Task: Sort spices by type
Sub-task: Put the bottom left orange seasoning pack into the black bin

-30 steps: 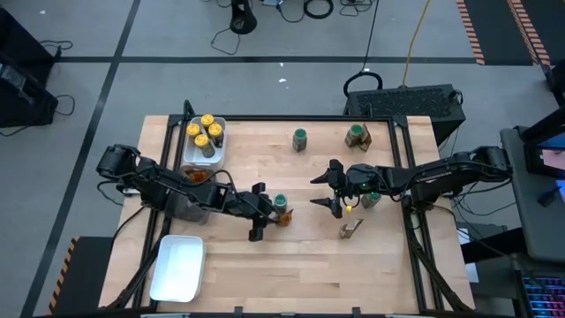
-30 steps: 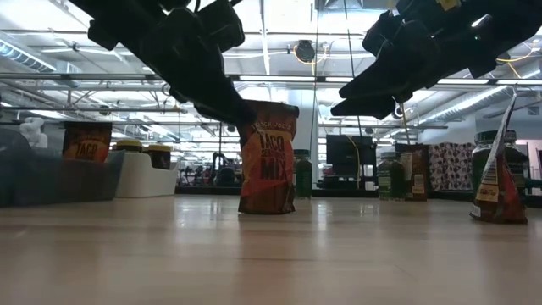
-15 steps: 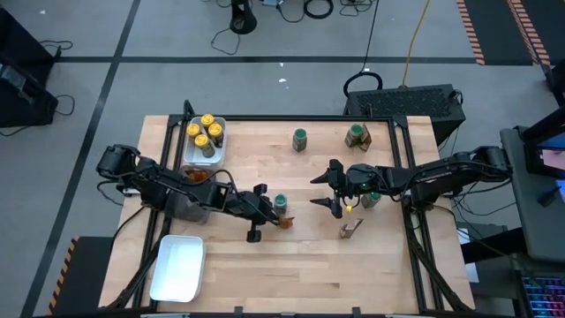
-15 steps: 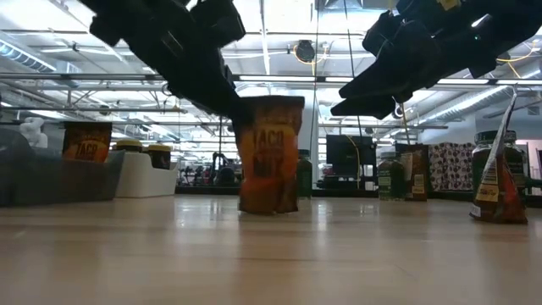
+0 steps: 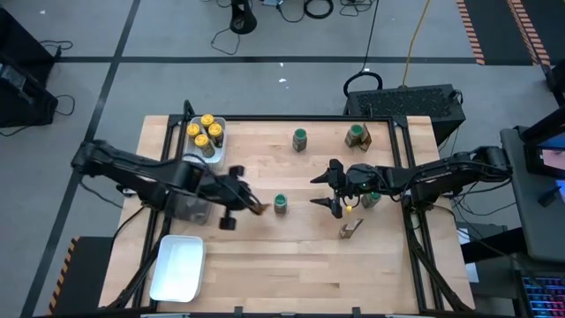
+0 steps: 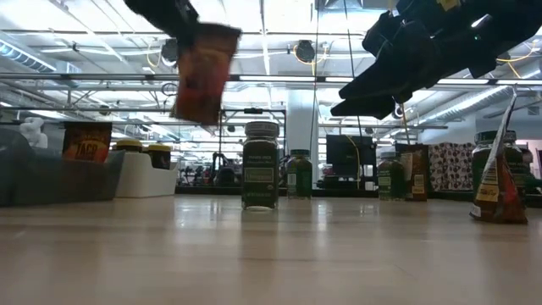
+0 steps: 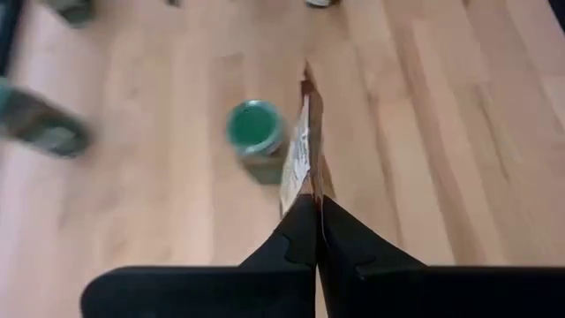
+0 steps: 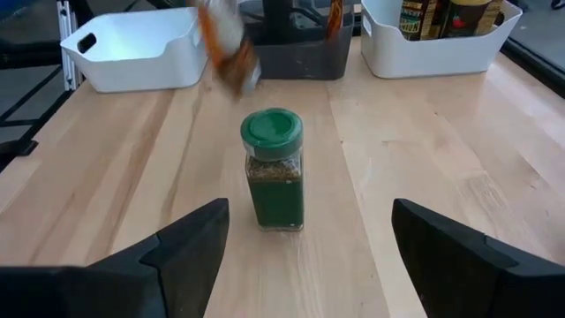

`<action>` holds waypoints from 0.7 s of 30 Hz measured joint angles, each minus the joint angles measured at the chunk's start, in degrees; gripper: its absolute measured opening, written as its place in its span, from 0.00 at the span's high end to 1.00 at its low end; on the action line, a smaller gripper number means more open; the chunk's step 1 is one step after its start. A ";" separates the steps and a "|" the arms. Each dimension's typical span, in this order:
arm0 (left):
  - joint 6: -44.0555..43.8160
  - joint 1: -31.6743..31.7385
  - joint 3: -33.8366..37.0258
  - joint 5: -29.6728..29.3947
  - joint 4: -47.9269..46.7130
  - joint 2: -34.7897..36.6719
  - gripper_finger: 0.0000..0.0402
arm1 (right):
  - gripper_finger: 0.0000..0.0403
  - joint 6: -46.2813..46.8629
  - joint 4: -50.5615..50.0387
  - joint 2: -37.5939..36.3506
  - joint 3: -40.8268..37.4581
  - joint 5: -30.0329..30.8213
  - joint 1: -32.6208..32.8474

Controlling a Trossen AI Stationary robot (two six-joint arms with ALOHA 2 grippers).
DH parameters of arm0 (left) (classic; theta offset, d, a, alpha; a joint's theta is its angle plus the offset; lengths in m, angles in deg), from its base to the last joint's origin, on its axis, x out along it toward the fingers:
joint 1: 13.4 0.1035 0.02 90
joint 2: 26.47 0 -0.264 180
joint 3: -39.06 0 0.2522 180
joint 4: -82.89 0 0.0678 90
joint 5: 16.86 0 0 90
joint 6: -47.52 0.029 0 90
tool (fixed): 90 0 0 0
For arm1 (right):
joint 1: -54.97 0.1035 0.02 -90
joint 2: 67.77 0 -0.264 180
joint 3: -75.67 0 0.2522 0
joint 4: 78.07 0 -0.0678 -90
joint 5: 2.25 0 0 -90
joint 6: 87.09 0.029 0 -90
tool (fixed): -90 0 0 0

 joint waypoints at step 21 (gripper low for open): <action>-9.48 4.51 0.19 -6.68 -43.04 10.07 1.00 | 0.26 0.00 0.20 0.00 0.00 -0.02 0.00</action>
